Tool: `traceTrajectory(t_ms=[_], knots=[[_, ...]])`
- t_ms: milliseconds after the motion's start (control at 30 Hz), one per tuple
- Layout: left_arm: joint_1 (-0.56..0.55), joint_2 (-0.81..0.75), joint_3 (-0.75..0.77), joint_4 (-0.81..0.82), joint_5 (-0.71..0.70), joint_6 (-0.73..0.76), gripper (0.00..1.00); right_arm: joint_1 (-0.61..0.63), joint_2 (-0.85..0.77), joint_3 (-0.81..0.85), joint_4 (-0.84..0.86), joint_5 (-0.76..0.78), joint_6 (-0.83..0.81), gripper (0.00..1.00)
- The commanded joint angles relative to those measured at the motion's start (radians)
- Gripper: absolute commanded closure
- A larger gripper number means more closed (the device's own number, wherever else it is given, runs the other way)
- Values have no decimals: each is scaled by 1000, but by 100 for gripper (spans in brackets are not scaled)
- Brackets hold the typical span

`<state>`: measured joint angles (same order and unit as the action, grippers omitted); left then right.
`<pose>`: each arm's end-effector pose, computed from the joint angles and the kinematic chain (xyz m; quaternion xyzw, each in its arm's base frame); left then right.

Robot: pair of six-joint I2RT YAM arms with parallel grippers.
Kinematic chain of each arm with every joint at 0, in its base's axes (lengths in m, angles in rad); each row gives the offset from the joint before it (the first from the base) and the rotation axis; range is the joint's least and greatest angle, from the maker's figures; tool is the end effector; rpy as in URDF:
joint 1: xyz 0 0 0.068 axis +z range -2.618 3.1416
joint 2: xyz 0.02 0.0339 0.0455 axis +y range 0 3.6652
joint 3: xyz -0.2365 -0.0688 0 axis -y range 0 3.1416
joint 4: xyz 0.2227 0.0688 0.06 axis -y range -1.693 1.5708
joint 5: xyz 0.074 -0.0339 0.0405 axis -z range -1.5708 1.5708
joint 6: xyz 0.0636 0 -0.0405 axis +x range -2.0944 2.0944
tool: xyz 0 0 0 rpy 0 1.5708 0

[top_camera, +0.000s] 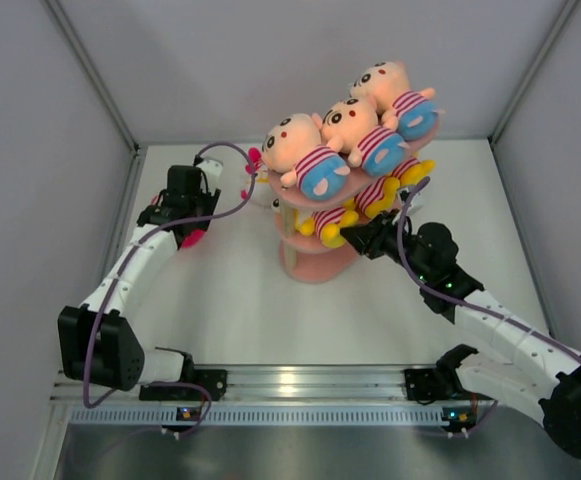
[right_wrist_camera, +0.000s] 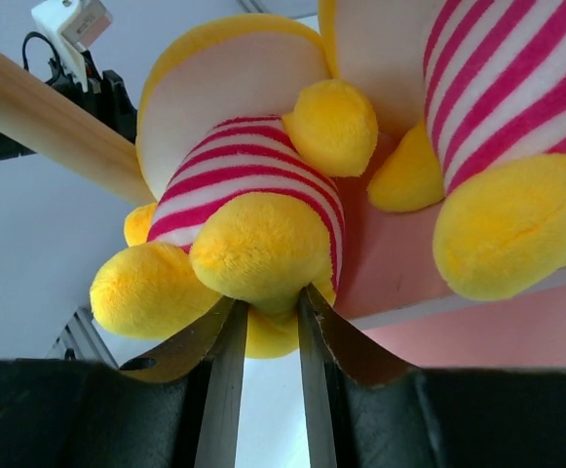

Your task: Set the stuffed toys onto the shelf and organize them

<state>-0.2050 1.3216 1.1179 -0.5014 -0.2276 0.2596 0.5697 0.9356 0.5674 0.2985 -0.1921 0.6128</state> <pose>0.2922 -0.0461 0.2683 0.1613 0.8886 0.1144 0.4138 0.1999 0.1425 0.2702 -0.0497 0.7292 0.4366 0.5246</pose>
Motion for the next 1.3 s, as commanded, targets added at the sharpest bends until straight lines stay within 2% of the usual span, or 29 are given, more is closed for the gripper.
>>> traceTrajectory(t_ms=[0,233,433,533,567,700,833,900,933,1033,1067,1100,1233,1267], knots=[[32,56,-3,9,-27,9,47,19,29,61,47,34,-4,73],[148,149,42,12,13,20,37,24,16,86,-4,42,-41,63],[303,275,147,12,100,9,37,24,-38,91,-67,39,-82,49],[319,330,186,12,166,41,33,24,-47,100,-101,40,-102,42],[319,359,197,12,183,46,29,24,-52,103,-107,42,-110,39],[322,458,279,14,223,41,24,25,-70,106,-134,37,-127,35],[345,559,327,11,287,3,25,24,-90,114,-169,40,-140,32],[349,590,312,12,309,-6,32,24,-104,120,-185,40,-151,31],[348,594,303,12,319,-10,44,25,-109,123,-193,40,-156,31],[349,587,257,14,355,-19,66,24,-133,132,-225,45,-173,30],[349,568,234,14,361,-23,86,24,-144,137,-251,45,-186,30],[348,555,223,15,361,-26,98,24,-152,143,-266,45,-196,30],[349,423,146,14,370,-40,100,30,-198,186,-383,66,-257,29],[349,342,126,14,373,-42,100,33,-210,196,-407,78,-271,29]])
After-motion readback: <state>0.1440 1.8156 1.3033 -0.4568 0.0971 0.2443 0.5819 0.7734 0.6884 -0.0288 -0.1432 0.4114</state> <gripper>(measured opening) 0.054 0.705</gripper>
